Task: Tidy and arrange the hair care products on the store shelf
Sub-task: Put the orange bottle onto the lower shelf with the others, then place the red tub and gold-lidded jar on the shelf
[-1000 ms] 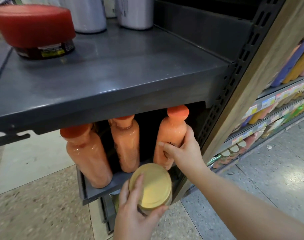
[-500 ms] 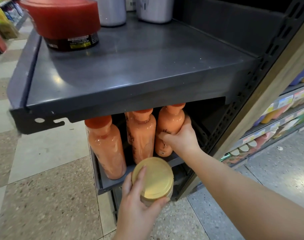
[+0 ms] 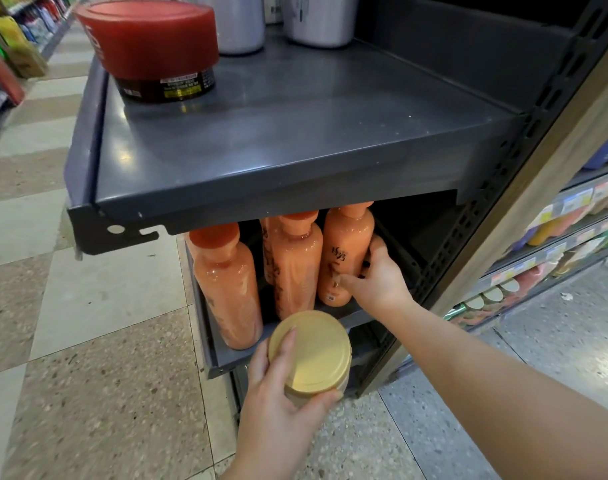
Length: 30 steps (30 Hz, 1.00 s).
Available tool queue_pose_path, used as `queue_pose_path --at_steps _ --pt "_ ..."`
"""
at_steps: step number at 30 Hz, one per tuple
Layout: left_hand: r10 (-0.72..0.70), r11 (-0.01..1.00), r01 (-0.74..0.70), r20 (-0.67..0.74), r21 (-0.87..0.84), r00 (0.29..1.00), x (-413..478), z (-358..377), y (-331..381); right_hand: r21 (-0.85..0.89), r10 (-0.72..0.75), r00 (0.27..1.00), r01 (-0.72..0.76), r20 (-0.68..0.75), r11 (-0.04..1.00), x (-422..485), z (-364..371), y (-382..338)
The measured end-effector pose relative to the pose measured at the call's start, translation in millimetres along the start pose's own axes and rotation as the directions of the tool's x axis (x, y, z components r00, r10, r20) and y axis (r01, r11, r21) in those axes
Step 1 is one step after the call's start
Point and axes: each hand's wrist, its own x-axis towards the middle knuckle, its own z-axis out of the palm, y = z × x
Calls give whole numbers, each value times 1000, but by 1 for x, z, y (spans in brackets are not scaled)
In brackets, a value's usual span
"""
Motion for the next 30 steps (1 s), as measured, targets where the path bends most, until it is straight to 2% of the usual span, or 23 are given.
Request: queue_pose_path --at_steps 5,9,11,13,16,21,24,27,30 --pt "5 1000 -5 13 -6 1000 0 -3 9 47 101 995 -99 -27 994 -7 -3 -1" --pt "32 999 -32 33 2 999 -4 -3 25 -12 67 994 -68 -86 998 -36 -16 0" --pt "37 999 -38 56 14 998 -6 -3 38 15 71 997 -71 10 997 -56 -25 -1" --pt "48 998 -50 78 25 996 -9 -4 54 135 114 982 -134 148 982 -77 -36 -4" --pt "42 999 -43 109 9 993 -20 -8 82 240 129 974 -172 184 955 -106 -60 -16" --pt "123 992 -117 187 -43 975 -44 -25 135 234 71 994 -89 86 968 -150 -109 -49" --pt "215 977 -209 198 -48 956 -55 -43 171 248 -48 997 33 55 968 -173 -138 -82" --pt "294 956 -290 125 -49 947 -57 -65 210 264 -195 980 178 36 948 -185 -160 -125" --pt "376 926 -374 40 -59 926 -54 -95 245 268 -279 960 270 -6 925 -189 -169 -170"
